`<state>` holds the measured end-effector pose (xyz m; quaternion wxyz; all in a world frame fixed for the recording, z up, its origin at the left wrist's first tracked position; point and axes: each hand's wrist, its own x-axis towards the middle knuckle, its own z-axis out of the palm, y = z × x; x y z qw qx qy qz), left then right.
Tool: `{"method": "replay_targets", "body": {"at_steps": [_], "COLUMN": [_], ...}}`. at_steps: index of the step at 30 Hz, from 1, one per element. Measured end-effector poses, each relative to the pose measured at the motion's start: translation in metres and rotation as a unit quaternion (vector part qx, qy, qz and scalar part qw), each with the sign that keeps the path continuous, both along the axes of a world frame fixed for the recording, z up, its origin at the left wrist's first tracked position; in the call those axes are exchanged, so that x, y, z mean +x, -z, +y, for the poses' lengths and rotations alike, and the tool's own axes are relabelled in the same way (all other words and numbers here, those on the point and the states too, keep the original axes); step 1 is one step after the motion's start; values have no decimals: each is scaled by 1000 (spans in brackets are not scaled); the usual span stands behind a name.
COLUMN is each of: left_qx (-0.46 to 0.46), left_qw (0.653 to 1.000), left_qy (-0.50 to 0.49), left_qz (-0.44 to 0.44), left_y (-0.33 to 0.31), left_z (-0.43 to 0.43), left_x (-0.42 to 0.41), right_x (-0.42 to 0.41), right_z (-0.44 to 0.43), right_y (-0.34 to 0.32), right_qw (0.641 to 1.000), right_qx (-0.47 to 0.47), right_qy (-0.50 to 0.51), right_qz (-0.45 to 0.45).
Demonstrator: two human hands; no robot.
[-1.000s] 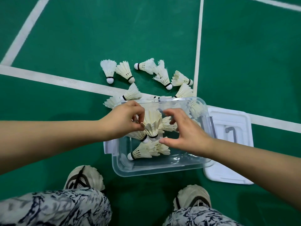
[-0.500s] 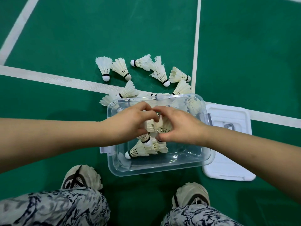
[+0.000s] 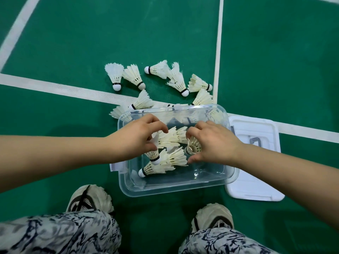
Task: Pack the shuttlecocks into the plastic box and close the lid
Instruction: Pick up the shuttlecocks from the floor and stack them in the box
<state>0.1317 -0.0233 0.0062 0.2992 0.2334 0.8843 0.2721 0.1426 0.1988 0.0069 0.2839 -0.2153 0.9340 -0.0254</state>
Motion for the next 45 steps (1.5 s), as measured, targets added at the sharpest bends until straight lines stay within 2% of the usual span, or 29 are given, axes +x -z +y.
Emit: {"method": "replay_targets", "body": {"at_steps": [8,15,25,31,41,45], "left_qx": [0,8,2,-19,-26,-27], "left_qw": [1000,999,1000,1000,1000,1000], "left_qy": [-13,-31,-24,-9,4,8], "left_qz": [-7,3,6,-8,-1,-3], "left_y": [2,-1,0,0,-2,-2], "left_z": [-1,-1,-3,-3,-1,1], "left_x": [0,0,-1,0,0,0], "right_x": [3,21,16,18,24,29], "right_z": [2,-7,-2,-1,3,2], "right_y": [5,22,33,34,51,57], "right_qw": [998,998,991,986,941,935], "right_qx": [63,35,-13,-35,-142,-166], "right_qy": [-3,-34,100,140,284,287], "right_qz": [-3,-30,-88,-87,-118,-126]}}
